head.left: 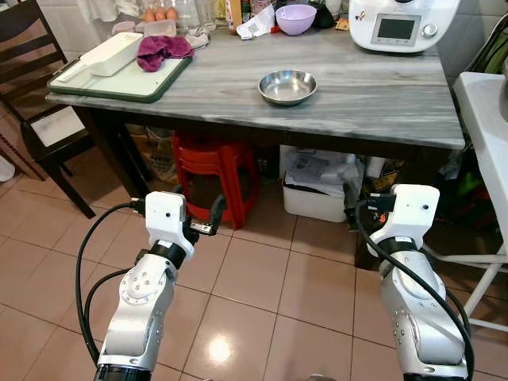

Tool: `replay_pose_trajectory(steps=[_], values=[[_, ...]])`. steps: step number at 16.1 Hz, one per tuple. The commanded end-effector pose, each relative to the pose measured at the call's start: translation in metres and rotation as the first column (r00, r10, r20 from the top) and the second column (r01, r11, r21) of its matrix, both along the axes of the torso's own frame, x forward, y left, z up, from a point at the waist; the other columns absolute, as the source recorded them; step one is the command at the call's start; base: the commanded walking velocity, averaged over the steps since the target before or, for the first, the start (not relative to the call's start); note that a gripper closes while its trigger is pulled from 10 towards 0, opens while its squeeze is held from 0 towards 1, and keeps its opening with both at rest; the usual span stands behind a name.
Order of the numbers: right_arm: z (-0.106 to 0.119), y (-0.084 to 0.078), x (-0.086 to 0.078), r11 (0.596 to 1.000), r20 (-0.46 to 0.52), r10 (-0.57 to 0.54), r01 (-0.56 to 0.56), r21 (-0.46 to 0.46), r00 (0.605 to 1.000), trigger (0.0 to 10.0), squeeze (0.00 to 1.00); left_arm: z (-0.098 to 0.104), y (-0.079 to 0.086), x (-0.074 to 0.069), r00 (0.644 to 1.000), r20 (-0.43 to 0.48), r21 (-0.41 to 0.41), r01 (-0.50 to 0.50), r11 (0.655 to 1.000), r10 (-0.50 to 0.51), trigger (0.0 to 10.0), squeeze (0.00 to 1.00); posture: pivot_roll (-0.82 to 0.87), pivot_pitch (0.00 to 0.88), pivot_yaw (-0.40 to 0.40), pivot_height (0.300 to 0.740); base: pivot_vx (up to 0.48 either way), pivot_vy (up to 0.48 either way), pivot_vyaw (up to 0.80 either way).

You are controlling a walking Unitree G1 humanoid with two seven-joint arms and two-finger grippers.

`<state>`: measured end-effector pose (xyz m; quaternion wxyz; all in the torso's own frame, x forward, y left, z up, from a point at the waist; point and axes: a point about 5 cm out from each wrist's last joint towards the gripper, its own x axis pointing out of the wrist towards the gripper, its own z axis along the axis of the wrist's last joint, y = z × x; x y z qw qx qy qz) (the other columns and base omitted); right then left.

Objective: Setting the table

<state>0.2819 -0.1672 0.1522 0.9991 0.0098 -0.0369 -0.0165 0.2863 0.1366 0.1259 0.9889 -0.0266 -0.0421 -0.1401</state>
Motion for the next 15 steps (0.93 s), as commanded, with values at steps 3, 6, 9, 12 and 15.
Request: replay_pose_trajectory(steps=[3,6,9,12,15], values=[[0.0045,0.002,-0.0008,1.0,0.014,0.011,-0.012,0.017,1.0,10.0,0.0,0.0016,0.0015,-0.0013,1.0,0.005,0.002,0.006,1.0,-0.006,10.0,0.0,-0.16,0.109,0.078,0.74,0.0,-0.382,-0.35],[0.0047,0.0035,-0.0023,1.0,0.018,0.024,-0.025,0.015,1.0,10.0,0.0,0.0006,0.0007,-0.0014,1.0,0.0,0.0,0.012,1.0,-0.012,10.0,0.0,-0.17,0.113,0.077,0.74,0.0,-0.382,-0.45],[0.004,0.0021,-0.0035,1.0,0.018,0.026,-0.027,0.007,0.999,10.0,0.0,0.0001,0.0,-0.0014,1.0,0.0,0.001,0.015,1.0,-0.015,10.0,0.0,-0.17,0.114,0.076,0.74,0.0,-0.373,0.0],[0.0046,0.0033,-0.0045,0.999,0.021,0.038,-0.038,0.0,0.999,10.0,0.0,-0.0009,0.0004,-0.0019,1.0,-0.003,0.004,0.019,1.0,-0.019,10.0,0.0,-0.17,0.116,0.073,0.74,0.0,-0.365,0.0],[0.0046,0.0026,-0.0052,0.999,0.02,0.041,-0.041,-0.002,0.999,10.0,0.0,-0.0024,0.0004,-0.003,1.0,-0.006,0.011,0.022,1.0,-0.022,10.0,0.0,-0.18,0.117,0.068,0.74,0.0,-0.296,0.0]])
